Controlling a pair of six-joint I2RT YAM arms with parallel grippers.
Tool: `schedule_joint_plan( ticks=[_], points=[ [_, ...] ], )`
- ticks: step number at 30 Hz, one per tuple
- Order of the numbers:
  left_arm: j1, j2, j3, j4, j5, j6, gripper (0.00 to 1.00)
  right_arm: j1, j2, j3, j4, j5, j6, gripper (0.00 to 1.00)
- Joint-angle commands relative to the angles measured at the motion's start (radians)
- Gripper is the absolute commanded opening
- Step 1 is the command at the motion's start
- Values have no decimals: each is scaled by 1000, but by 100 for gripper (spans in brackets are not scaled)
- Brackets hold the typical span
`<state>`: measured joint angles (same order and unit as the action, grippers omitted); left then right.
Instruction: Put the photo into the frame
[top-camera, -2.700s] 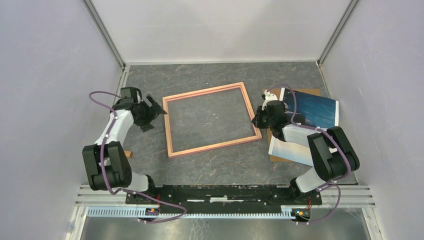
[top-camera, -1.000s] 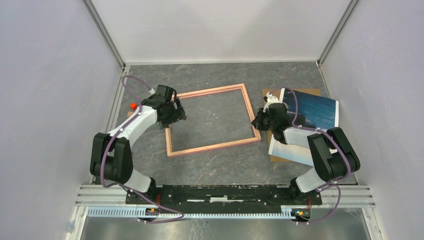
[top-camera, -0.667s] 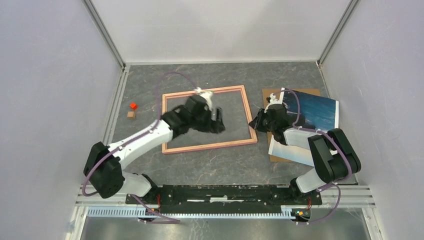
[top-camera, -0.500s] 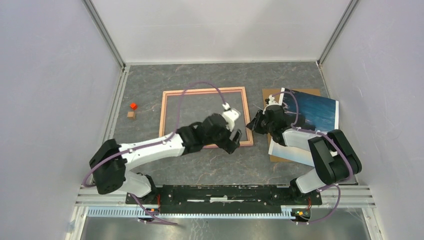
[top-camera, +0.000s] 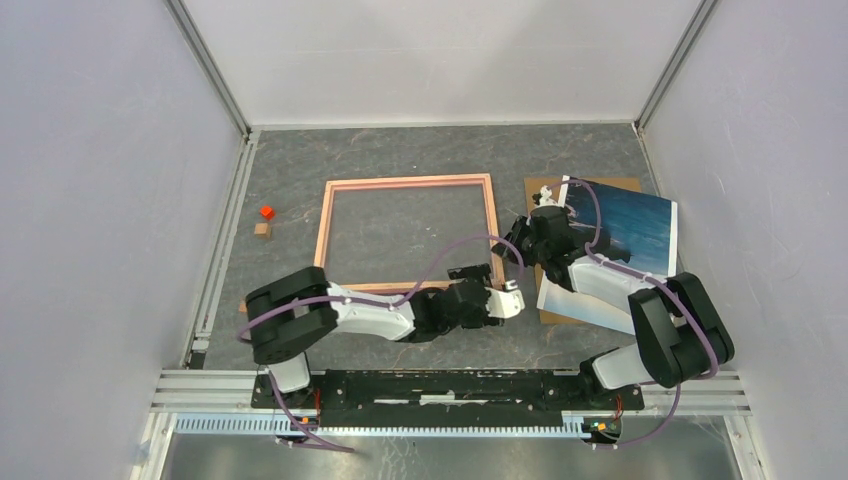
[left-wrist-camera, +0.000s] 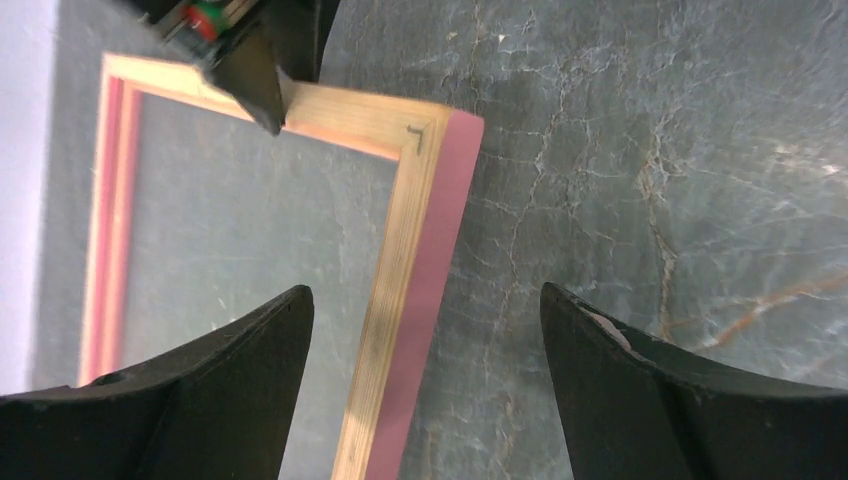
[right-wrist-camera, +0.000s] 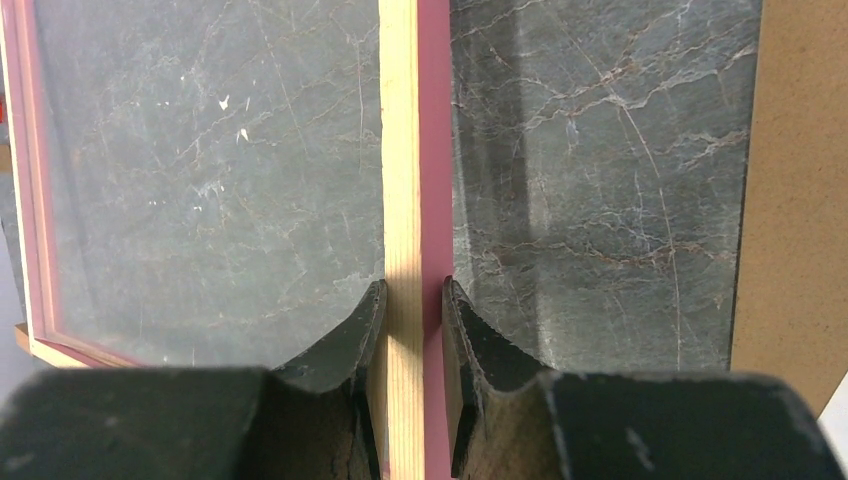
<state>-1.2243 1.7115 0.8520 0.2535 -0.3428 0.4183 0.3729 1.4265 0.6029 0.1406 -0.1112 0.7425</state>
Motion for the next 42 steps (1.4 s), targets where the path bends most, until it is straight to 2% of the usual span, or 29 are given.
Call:
schedule_joint_plan(
  ticks=[1, 5, 11, 14, 19, 21, 24, 25, 28, 29, 32, 35, 42],
  points=[
    [-46, 94, 31, 228, -193, 304, 89, 6, -45, 63, 35, -8, 62, 0],
    [-87, 192, 12, 443, -315, 491, 81, 5, -50, 58, 33, -12, 83, 0],
    [-109, 251, -23, 713, -406, 611, 58, 8, -59, 60, 10, -2, 83, 0],
    [-129, 278, -31, 802, -430, 674, 50, 8, -67, 55, 10, 1, 71, 0],
    [-135, 247, -38, 753, -439, 581, 33, 2, -79, 88, -12, -22, -38, 2],
    [-134, 236, -41, 738, -451, 533, 27, -8, -86, 110, -29, -41, -105, 10],
    [-134, 228, -38, 738, -480, 476, 21, -57, -91, 128, -24, -134, -190, 36],
    [-134, 225, -42, 747, -490, 463, 20, -72, -91, 136, -22, -165, -216, 48],
    [-134, 206, -49, 740, -502, 416, 17, -132, -71, 151, 8, -264, -275, 92],
    [-135, 200, -51, 736, -505, 404, 17, -155, -50, 156, 28, -314, -277, 98],
    [-136, 195, -51, 734, -513, 390, 17, -213, 46, 181, 120, -470, -242, 98],
    [-136, 196, -47, 734, -519, 387, 17, -220, 182, 253, 163, -588, -196, 98],
    [-137, 209, -36, 736, -515, 380, 17, -209, 355, 249, 537, -713, 98, 98]
  ],
)
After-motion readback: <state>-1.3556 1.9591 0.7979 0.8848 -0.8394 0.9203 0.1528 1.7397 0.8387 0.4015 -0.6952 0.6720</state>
